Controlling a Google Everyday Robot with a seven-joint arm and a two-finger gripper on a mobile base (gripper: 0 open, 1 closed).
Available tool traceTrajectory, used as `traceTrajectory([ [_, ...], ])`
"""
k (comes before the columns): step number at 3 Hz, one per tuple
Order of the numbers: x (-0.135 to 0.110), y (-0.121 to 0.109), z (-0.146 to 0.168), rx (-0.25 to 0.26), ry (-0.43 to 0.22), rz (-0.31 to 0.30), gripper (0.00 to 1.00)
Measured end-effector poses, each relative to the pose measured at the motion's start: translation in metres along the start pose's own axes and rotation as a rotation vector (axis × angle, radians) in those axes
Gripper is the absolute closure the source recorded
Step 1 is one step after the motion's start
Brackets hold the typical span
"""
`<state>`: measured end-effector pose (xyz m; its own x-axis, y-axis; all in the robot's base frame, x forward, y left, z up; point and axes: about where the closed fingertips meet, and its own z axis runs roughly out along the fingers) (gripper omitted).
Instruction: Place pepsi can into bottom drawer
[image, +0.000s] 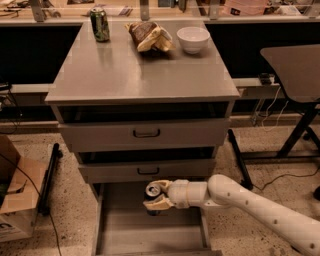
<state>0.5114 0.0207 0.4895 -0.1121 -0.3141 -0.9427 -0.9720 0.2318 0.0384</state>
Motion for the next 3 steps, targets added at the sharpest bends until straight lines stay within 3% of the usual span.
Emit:
traceTrajectory([
  [2,0.099,-0.007,0.086,-0.129,-0.085,0.090,1.00],
  [3,0.136,-0.015,0.105,-0.128,-0.136,0.193,1.00],
])
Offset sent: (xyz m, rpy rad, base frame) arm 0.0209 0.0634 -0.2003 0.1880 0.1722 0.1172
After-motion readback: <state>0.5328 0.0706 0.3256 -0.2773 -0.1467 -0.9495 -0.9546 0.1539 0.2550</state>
